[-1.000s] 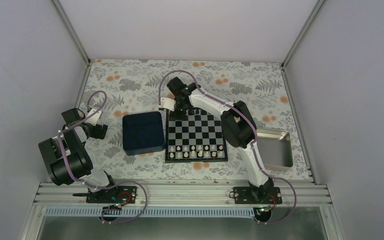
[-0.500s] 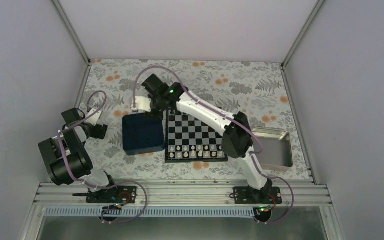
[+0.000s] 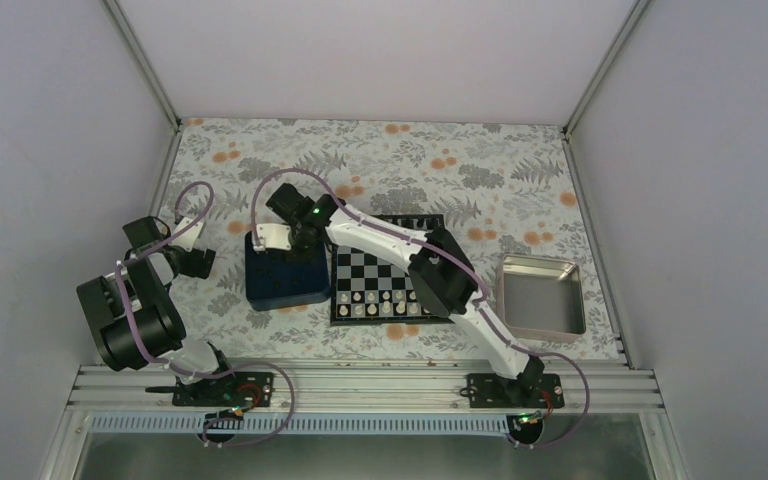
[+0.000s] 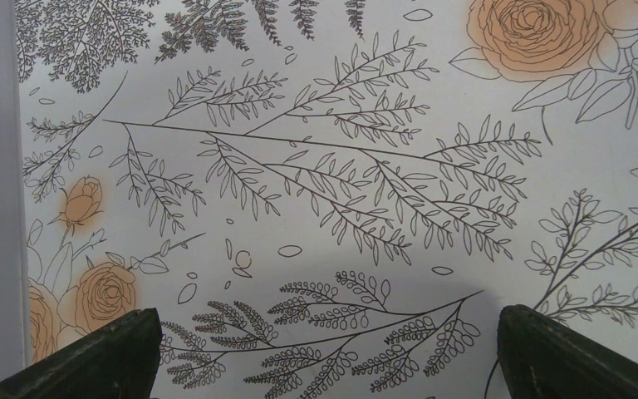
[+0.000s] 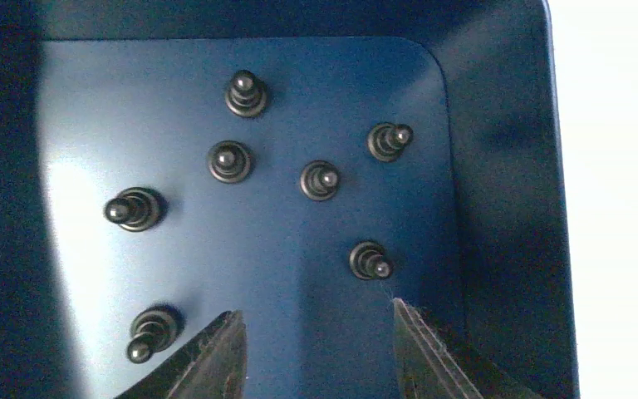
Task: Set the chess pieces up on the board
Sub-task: Pick up the chess piece from the storage box.
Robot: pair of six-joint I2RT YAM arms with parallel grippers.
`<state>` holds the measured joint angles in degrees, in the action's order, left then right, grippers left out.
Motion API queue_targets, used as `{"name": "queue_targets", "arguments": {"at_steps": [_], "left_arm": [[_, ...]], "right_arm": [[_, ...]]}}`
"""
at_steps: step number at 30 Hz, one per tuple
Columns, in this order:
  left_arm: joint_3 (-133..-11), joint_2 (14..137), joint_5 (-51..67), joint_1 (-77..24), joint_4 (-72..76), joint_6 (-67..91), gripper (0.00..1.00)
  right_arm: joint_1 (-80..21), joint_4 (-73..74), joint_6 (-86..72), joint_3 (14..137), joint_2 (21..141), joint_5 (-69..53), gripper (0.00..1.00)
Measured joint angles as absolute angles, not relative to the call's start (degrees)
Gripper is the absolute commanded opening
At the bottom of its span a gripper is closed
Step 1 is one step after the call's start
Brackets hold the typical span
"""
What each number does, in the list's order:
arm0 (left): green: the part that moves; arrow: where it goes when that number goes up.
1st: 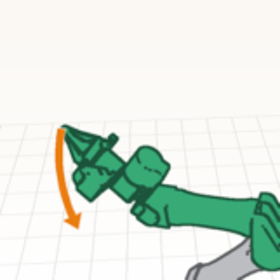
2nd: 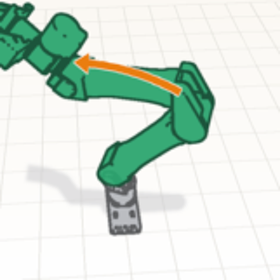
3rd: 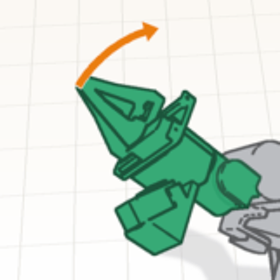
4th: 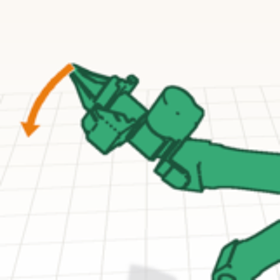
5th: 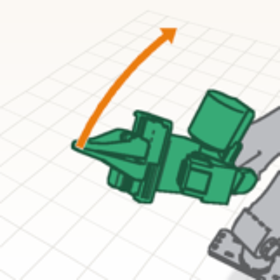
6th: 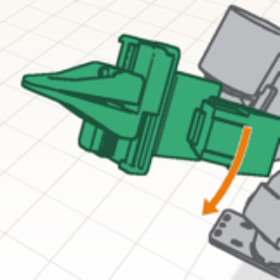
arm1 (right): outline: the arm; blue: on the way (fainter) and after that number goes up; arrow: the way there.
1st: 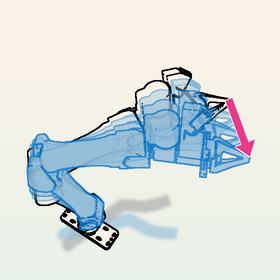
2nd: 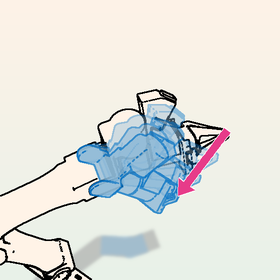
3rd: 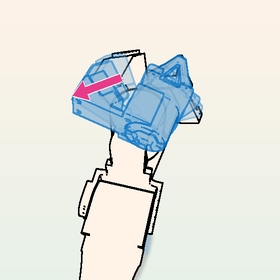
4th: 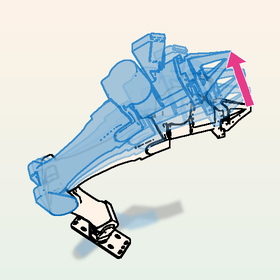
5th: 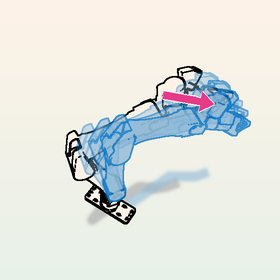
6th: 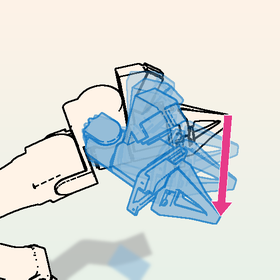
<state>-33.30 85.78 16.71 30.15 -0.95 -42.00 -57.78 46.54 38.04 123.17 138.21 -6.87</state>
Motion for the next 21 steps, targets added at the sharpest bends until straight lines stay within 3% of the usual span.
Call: {"name": "queue_targets", "arguments": {"at_steps": [21], "left_arm": [[-33.3, 85.78, 16.82, 30.26, -0.93, -42.44, 1.0]], "right_arm": [[-56.97, 40.38, 37.95, 122.74, 142.8, -4.29, 0.55]]}}
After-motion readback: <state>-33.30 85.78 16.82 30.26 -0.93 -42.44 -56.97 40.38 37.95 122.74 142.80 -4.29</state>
